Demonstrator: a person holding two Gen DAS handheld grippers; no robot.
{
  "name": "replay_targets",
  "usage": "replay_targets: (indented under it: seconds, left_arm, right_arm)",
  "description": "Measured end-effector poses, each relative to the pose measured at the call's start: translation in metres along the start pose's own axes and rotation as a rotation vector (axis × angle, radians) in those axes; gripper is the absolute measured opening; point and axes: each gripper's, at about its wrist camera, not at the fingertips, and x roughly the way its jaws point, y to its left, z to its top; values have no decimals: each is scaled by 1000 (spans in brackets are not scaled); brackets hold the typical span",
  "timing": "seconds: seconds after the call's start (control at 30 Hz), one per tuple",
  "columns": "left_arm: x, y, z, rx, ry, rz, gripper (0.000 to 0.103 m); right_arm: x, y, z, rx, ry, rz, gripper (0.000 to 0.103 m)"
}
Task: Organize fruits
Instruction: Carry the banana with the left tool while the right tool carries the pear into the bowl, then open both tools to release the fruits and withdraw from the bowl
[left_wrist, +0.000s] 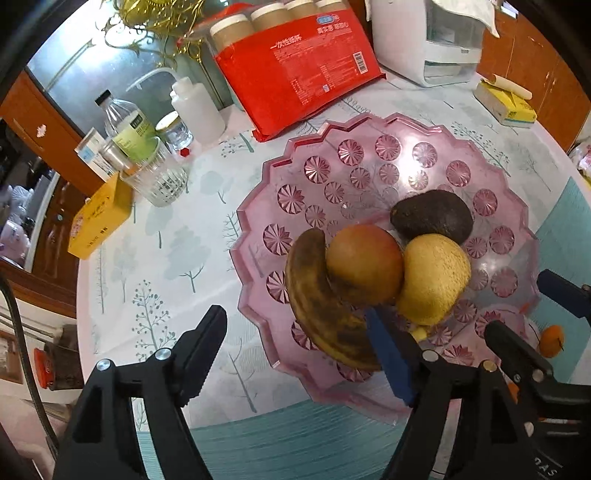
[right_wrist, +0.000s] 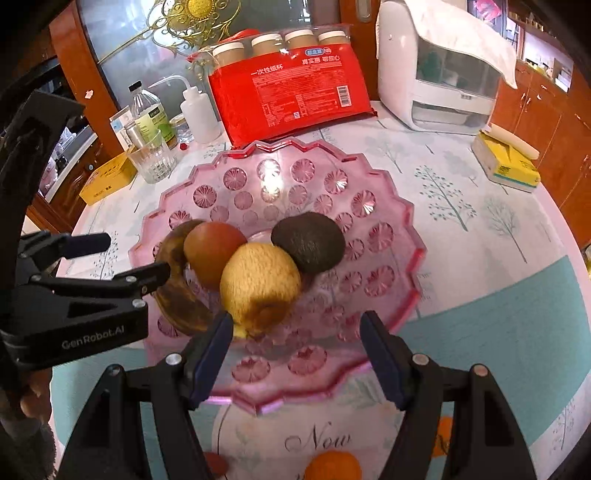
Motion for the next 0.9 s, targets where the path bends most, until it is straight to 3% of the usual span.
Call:
replay_targets:
  seconds: [0.57, 0.9]
  left_arm:
    - [-87, -25, -46, -64, -122, 4, 85]
    - [-119, -30, -72, -87, -152, -4, 88]
  right_arm:
    - [-62, -19, -21, 15, -84, 29, 72]
    - [-91, -29, -35, 25, -120, 35, 72]
